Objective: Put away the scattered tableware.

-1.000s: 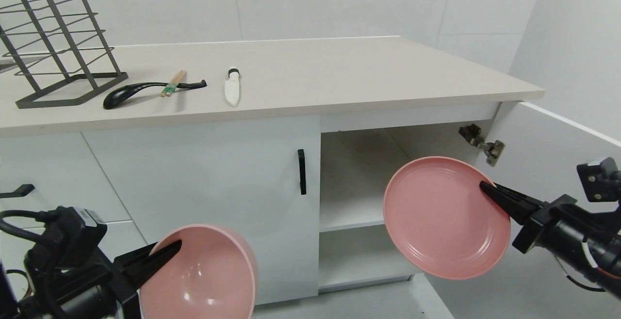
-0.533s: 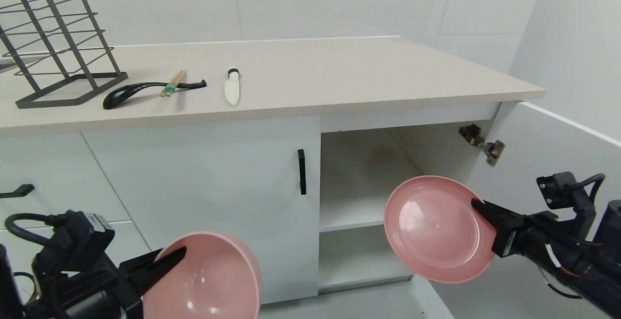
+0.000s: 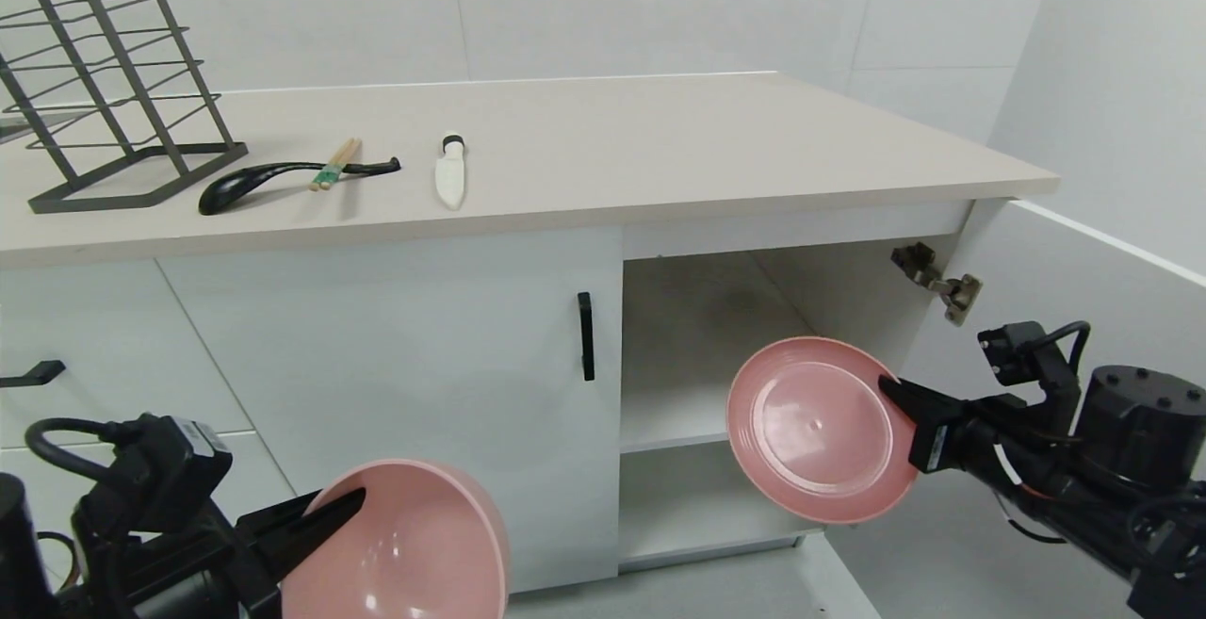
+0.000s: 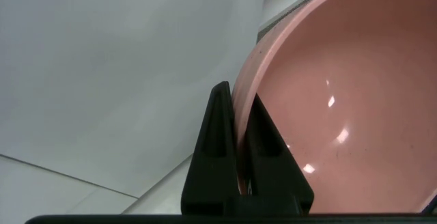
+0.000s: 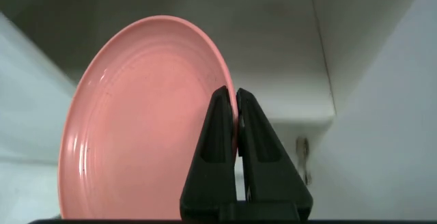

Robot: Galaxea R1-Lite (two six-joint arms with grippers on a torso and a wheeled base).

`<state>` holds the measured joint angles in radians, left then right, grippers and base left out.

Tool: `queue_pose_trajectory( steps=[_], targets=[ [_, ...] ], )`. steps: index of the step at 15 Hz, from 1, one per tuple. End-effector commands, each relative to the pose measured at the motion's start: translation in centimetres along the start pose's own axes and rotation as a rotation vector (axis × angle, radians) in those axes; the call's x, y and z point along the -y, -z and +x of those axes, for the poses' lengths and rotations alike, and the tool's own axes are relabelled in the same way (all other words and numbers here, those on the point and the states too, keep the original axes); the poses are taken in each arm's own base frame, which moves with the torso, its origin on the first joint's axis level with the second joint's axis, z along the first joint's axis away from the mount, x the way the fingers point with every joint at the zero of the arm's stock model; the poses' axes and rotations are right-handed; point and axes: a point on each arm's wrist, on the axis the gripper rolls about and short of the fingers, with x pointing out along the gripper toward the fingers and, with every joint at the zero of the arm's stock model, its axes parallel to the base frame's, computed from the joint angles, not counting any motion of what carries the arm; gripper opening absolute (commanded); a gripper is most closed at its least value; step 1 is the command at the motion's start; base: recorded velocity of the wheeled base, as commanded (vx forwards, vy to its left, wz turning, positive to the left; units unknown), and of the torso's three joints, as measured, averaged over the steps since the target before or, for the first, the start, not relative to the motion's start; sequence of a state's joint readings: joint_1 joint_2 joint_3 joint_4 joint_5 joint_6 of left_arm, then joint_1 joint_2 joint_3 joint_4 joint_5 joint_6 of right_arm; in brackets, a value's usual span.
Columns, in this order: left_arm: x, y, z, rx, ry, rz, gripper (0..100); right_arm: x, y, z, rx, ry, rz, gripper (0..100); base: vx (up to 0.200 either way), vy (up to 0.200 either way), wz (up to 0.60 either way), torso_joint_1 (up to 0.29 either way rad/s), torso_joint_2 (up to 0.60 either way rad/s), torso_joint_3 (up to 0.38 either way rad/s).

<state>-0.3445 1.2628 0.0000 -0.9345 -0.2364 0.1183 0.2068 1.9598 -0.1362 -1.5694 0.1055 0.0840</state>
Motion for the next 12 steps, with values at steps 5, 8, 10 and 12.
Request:
queue_pose_trajectory(
  steps=[5,8,10,12],
  targets=[
    [0.1,-0.2,-0.3,0.019,0.0,0.007,0,0.1,1.5,3.8,-0.03,-0.007,-0.01,0,0.04,0.0,0.0,0.0,0.0,0.002],
    [0.1,-0.2,-0.3,0.019,0.0,0.007,0,-0.6,2.0,5.0,-0.042,-0.037,-0.003,0,0.0,0.0,0.0,0.0,0.0,0.0],
    [0.1,-0.2,-0.3,0.019,0.0,0.007,0,-0.5,3.7,6.0,-0.097,-0.038,0.0,0,0.0,0.0,0.0,0.0,0.0,0.0],
    [0.1,-0.2,-0.3,0.019,0.0,0.007,0,-0.4,4.7,7.1,-0.114,-0.036,0.002,0,0.0,0.0,0.0,0.0,0.0,0.0]
  ],
)
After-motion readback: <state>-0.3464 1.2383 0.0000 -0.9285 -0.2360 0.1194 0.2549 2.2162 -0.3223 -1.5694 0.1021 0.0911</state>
